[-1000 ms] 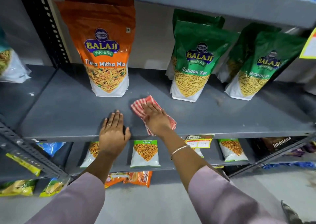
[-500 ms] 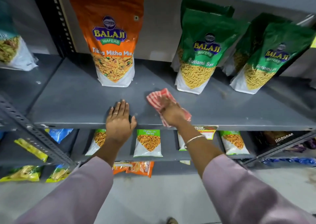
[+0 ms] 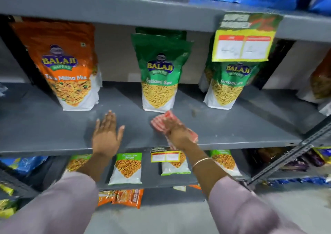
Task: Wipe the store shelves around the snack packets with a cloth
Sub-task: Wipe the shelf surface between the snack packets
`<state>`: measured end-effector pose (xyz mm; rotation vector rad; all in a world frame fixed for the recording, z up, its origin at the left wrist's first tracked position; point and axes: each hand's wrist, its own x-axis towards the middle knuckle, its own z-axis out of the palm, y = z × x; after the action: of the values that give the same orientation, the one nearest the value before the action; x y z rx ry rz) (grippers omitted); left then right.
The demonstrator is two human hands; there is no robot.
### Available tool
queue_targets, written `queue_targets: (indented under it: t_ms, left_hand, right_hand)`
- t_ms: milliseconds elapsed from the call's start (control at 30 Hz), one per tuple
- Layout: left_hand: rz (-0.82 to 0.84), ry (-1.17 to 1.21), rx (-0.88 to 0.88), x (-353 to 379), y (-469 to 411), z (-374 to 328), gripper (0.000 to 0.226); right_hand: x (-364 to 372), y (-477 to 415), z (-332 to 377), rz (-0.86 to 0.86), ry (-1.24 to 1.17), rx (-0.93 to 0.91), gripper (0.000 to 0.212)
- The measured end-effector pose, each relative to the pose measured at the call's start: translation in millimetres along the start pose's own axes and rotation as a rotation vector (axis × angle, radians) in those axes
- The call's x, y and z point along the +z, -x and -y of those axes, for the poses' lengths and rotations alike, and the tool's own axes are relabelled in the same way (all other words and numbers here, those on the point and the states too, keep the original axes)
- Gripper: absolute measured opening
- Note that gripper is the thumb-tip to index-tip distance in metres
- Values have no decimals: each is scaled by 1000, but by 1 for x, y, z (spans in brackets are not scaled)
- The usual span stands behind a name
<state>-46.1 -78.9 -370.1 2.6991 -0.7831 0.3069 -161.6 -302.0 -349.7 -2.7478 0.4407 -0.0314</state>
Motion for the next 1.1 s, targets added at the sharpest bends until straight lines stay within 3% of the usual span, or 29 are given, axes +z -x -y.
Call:
queue_targets:
  t_ms: [100,200,267,367,467,633,967,1100]
  left_hand:
    - [36,15,74,16,-10,-80,72]
    - [101,-47,187,33,3,-130,93]
    - [169,-42,210,44,12,-140,107]
    - [247,-102,177,50,16,-140,98]
    - [260,-116,180,50,14,-135,93]
    - [205,-43,180,51,14,-138,82]
    - [95,-26,210,62,14,-132,67]
    - [85,13,203,65,13,-133,65]
  right_hand:
    - [-1,7,-22,-36,-21,-145,47]
    - [-19,7,-63,-84,-66,93,39]
    - [-32,7,-83,-219,-96,229,34]
    - [-42,2,-107,-395,-306,395,45]
    - [-35,-10,-114,-223,-224,504,70]
    - [-28,-36,-99,-131,-34,486,66]
    - [-34,-126,-103,-30,-61,405,82]
    - [-40,-151,-104,4,-141,318,68]
